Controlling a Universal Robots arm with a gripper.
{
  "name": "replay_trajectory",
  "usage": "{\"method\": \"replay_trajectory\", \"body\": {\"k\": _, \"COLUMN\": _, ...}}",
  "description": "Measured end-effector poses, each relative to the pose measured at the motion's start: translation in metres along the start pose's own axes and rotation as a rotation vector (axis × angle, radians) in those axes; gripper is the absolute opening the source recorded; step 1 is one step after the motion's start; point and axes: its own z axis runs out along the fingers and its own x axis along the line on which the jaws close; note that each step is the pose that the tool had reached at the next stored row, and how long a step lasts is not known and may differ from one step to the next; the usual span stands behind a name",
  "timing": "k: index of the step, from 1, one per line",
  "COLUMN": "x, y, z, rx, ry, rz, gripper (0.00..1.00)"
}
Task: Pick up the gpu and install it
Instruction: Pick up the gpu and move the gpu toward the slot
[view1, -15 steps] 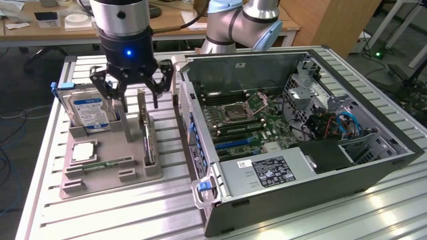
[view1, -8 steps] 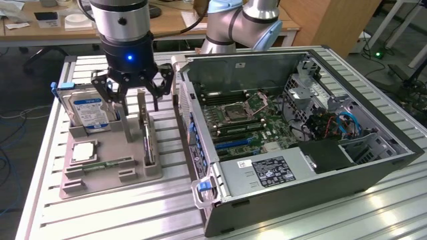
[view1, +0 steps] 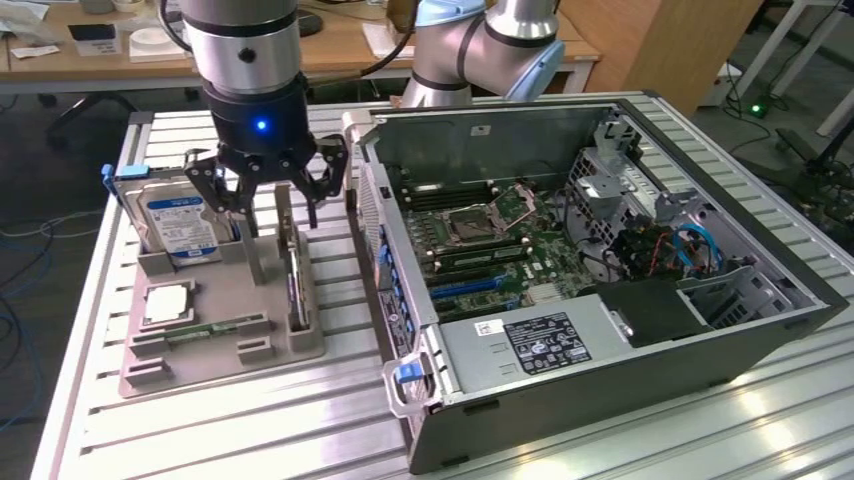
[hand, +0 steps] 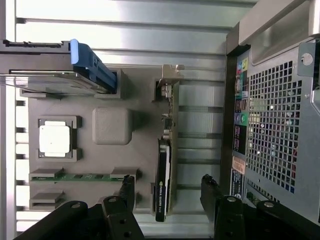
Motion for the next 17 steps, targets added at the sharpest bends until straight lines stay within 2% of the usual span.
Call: {"method": "replay_trajectory", "body": {"k": 17, "x": 0.0, "y": -0.001, "z": 0.015, "rx": -0.0001, "ry": -0.0001, "rz": 0.0, "gripper": 0.65}}
